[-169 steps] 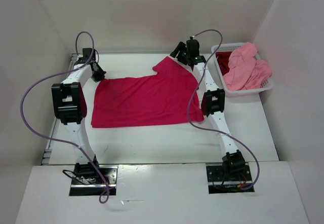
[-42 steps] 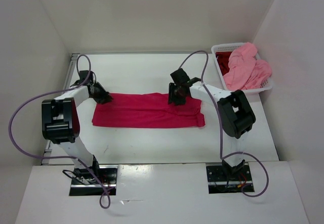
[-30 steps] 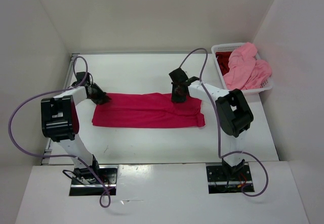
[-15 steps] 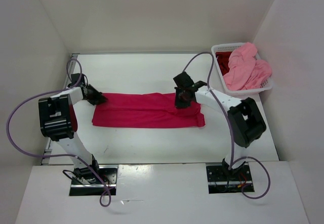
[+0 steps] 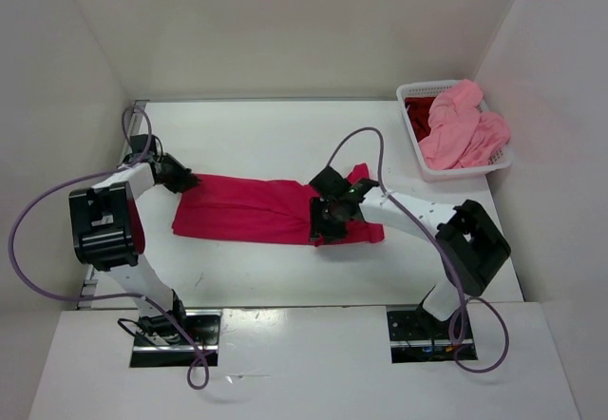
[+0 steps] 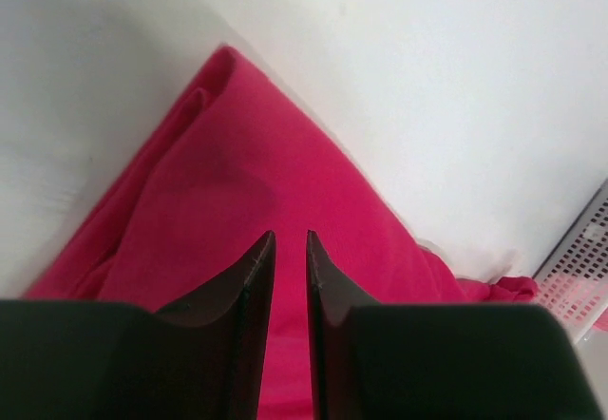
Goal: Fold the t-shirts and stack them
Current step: Fold the other side of the tshirt into a rectangle
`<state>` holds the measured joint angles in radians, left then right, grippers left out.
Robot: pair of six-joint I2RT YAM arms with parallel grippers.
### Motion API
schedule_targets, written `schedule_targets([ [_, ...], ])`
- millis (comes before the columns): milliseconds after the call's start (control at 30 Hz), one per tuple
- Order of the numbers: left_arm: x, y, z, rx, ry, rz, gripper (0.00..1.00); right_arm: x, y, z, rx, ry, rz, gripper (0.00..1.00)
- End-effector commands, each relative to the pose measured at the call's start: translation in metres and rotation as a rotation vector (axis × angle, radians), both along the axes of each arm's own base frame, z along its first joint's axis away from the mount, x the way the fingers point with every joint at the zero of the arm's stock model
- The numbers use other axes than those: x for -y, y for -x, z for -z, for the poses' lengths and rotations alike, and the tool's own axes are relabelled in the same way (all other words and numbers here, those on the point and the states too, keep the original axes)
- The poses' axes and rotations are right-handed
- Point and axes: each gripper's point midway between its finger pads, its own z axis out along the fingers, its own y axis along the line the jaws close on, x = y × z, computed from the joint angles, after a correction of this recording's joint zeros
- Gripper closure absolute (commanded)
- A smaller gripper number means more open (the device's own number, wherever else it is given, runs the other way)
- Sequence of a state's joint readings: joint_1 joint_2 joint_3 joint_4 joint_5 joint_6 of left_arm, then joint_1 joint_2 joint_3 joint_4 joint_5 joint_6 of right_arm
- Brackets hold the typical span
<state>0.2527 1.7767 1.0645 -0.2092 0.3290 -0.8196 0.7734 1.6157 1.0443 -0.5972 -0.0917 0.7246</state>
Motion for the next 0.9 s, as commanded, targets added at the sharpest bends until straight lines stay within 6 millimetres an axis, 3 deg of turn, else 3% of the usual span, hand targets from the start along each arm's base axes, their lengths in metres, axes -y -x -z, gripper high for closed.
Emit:
schedule_targets([
  [0, 0.01, -0.004, -0.037, 0.095, -0.004, 0.02, 0.74, 0.008, -0.04, -0.055, 0.144, -0.061, 0.089, 0.5],
  [100, 0.038, -0.001, -0.041, 0.102, -0.007, 0.094, 0.73, 0.034, -0.074, -0.067, 0.206, -0.047, 0.169, 0.66],
  [133, 0.047, -0.001, -0.041, 0.102, -0.006, 0.115, 0.73, 0.042, -0.086, -0.072, 0.238, -0.04, 0.19, 0.79],
  [200, 0.079, -0.007, -0.054, 0.137, -0.015, 0.194, 0.72, 0.067, -0.108, -0.072, 0.274, 0.001, 0.252, 0.85],
  [233, 0.11, -0.005, -0.055, 0.142, -0.01, 0.267, 0.7, 0.078, -0.115, -0.066, 0.281, 0.038, 0.272, 0.82],
  [267, 0.126, -0.005, -0.052, 0.137, -0.007, 0.306, 0.7, 0.084, -0.12, -0.064, 0.291, 0.057, 0.281, 0.76],
  [300, 0.14, -0.011, -0.06, 0.154, -0.016, 0.335, 0.68, 0.09, -0.123, -0.053, 0.28, 0.094, 0.271, 0.65],
  [333, 0.156, -0.012, -0.06, 0.158, -0.013, 0.372, 0.68, 0.094, -0.125, -0.046, 0.267, 0.11, 0.271, 0.48],
  [367, 0.185, -0.006, -0.051, 0.137, -0.007, 0.439, 0.66, 0.094, -0.125, -0.041, 0.254, 0.118, 0.27, 0.46],
  [400, 0.201, -0.011, -0.056, 0.154, 0.003, 0.475, 0.66, 0.096, -0.122, -0.027, 0.233, 0.138, 0.257, 0.46],
  [467, 0.235, -0.001, -0.036, 0.102, 0.024, 0.557, 0.65, 0.094, -0.119, -0.021, 0.215, 0.132, 0.248, 0.43],
  [600, 0.26, 0.009, -0.016, 0.054, 0.04, 0.622, 0.63, 0.088, -0.118, -0.018, 0.201, 0.108, 0.225, 0.43],
  [700, 0.262, 0.009, 0.002, 0.022, 0.051, 0.62, 0.62, 0.086, -0.116, -0.018, 0.198, 0.102, 0.202, 0.43],
  [767, 0.261, 0.013, 0.023, -0.026, 0.049, 0.618, 0.62, 0.081, -0.114, -0.007, 0.168, 0.11, 0.175, 0.45],
  [867, 0.251, 0.002, 0.031, -0.045, 0.056, 0.578, 0.62, 0.083, -0.111, 0.0, 0.152, 0.12, 0.174, 0.58],
])
